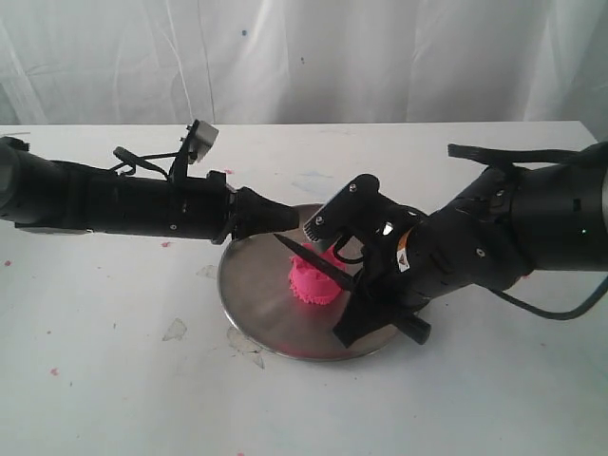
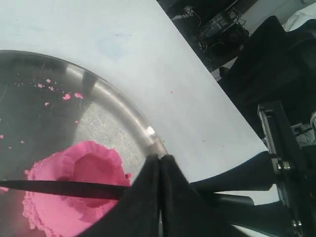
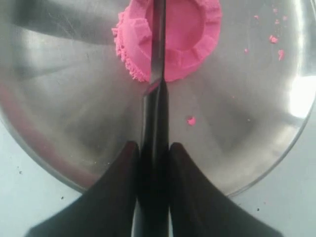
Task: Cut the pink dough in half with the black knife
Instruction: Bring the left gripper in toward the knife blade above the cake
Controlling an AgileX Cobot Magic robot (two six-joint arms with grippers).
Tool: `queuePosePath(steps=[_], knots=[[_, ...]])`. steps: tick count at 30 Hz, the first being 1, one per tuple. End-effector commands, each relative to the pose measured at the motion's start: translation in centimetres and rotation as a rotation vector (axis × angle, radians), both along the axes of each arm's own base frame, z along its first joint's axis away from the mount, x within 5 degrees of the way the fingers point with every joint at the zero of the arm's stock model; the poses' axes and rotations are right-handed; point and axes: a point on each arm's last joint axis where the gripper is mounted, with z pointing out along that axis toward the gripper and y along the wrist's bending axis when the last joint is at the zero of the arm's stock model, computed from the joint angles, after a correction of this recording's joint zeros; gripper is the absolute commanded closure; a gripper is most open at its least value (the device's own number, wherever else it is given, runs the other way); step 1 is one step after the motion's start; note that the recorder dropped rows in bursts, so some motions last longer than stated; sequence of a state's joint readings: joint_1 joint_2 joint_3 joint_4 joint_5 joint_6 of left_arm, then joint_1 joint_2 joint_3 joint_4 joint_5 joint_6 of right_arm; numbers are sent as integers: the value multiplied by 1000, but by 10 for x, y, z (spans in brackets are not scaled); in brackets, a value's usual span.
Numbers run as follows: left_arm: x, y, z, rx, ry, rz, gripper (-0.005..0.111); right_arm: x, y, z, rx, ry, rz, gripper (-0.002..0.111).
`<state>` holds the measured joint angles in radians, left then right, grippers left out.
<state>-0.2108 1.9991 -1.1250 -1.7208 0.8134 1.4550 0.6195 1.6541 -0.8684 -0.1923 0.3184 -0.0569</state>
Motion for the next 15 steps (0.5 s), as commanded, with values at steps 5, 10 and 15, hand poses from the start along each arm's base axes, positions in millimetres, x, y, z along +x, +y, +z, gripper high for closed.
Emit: queuePosePath(steps=[5,10,15], knots=[[-2,-8,5,-25,-34,-27,107,12,2,15,-46,-82,24,108],[-1,-8,3,4,-40,-8,107,15,0,19,-75,-86,9,108],[0,-7,2,21,-39,7,107,16,2,14,-72,-72,7,108]])
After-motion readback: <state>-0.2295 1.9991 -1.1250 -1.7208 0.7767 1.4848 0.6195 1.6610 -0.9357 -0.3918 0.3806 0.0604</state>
